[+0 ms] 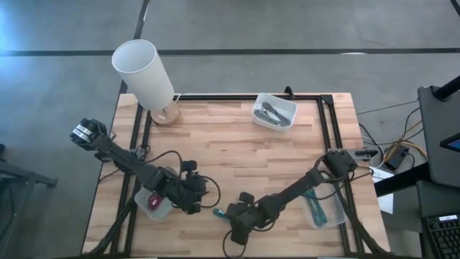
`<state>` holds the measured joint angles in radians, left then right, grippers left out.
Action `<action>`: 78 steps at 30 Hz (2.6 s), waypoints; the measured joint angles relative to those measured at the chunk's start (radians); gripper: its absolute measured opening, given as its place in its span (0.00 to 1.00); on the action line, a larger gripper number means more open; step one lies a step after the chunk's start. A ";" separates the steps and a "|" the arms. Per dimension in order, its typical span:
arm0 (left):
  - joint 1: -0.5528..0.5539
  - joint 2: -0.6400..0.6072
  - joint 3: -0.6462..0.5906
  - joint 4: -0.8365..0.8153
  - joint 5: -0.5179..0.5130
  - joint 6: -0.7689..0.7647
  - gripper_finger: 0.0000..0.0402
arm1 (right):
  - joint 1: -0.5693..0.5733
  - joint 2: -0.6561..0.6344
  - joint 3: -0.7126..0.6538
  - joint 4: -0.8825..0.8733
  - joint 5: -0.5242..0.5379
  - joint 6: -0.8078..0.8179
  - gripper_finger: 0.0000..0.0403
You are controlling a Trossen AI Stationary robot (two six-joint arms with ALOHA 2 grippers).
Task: Pick & Place USB Port
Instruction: Put the blue patterned charger cable into the transparent bin
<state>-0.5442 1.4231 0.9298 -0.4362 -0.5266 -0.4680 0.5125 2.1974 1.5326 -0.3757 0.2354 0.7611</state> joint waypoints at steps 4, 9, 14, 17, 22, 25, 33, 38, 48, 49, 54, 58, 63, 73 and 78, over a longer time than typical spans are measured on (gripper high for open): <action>0.000 0.000 -0.001 -0.001 0.000 0.000 0.47 | -0.001 0.013 0.000 -0.009 0.006 -0.006 0.38; 0.000 0.000 -0.001 -0.001 0.000 0.008 0.47 | -0.001 0.021 0.002 -0.012 0.010 -0.008 0.32; 0.000 -0.001 -0.001 0.000 0.000 0.008 0.47 | -0.002 0.010 0.000 -0.023 0.006 -0.009 0.20; 0.001 -0.001 -0.001 0.000 0.000 0.008 0.47 | -0.002 0.001 -0.001 -0.034 0.002 -0.008 0.12; 0.001 -0.001 -0.001 -0.001 0.000 0.008 0.47 | 0.001 -0.015 -0.001 -0.056 -0.015 -0.003 0.04; 0.001 -0.001 -0.001 0.000 0.001 0.008 0.47 | 0.003 -0.041 -0.002 -0.089 -0.016 0.028 0.04; 0.001 -0.001 -0.002 0.001 0.001 0.009 0.47 | 0.029 -0.185 -0.002 -0.325 0.048 0.190 0.04; 0.001 -0.001 -0.002 0.001 0.001 0.009 0.47 | 0.087 -0.288 -0.001 -0.509 0.109 0.383 0.04; 0.000 -0.001 -0.002 0.003 -0.022 0.009 0.47 | 0.253 -0.433 -0.001 -0.942 0.166 0.854 0.04; 0.000 -0.001 -0.002 0.003 -0.023 0.009 0.47 | 0.271 -0.440 -0.001 -0.992 0.166 0.914 0.04; 0.000 -0.001 -0.002 0.003 -0.023 0.008 0.47 | 0.358 -0.445 -0.008 -1.169 0.157 1.140 0.04; 0.000 -0.001 -0.002 0.003 -0.022 0.008 0.47 | 0.412 -0.445 -0.018 -1.194 0.116 1.244 0.04; 0.000 -0.001 -0.002 0.003 -0.022 0.008 0.47 | 0.467 -0.445 -0.065 -1.195 0.098 1.309 0.04; 0.001 -0.001 -0.002 0.003 -0.022 0.008 0.47 | 0.532 -0.453 -0.234 -1.189 -0.159 1.470 0.04; 0.001 -0.001 -0.002 0.005 -0.024 0.008 0.47 | 0.530 -0.455 -0.295 -1.140 -0.156 1.474 0.04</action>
<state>-0.5434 1.4223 0.9276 -0.4313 -0.5510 -0.4595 1.0421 1.7420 1.2375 -1.5155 0.0790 2.2353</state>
